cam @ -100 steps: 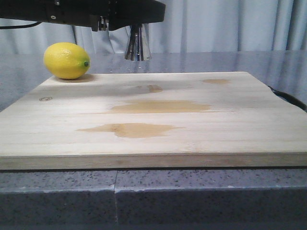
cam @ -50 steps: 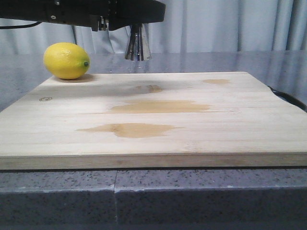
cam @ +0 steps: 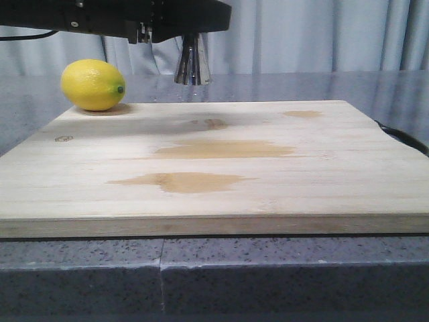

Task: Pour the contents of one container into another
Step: 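Tilt the beaker upright and lower it onto the board with the right gripper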

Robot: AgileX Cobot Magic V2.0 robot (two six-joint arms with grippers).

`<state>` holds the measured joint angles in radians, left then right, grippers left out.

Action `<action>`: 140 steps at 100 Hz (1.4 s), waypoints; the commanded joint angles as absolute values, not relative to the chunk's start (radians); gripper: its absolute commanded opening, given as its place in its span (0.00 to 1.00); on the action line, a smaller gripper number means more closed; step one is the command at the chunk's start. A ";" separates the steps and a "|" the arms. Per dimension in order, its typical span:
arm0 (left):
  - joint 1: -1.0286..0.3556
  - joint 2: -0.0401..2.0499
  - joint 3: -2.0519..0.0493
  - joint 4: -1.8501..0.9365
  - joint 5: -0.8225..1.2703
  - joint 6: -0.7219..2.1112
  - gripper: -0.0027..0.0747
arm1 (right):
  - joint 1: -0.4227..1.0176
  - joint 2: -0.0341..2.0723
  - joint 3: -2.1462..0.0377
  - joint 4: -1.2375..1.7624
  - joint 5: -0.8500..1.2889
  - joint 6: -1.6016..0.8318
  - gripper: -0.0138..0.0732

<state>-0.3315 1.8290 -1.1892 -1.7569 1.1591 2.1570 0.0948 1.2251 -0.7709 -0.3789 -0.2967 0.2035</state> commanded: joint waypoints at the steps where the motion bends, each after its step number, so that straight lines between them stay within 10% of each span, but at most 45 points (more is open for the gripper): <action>1: -0.341 1.772 -1.220 -1.850 1.256 2.150 0.29 | 0.089 1.196 -0.727 -0.372 -0.539 0.204 0.52; 140: -0.341 1.772 -1.220 -1.850 1.256 2.150 0.29 | 0.121 1.600 -0.663 -0.507 -0.888 0.200 0.52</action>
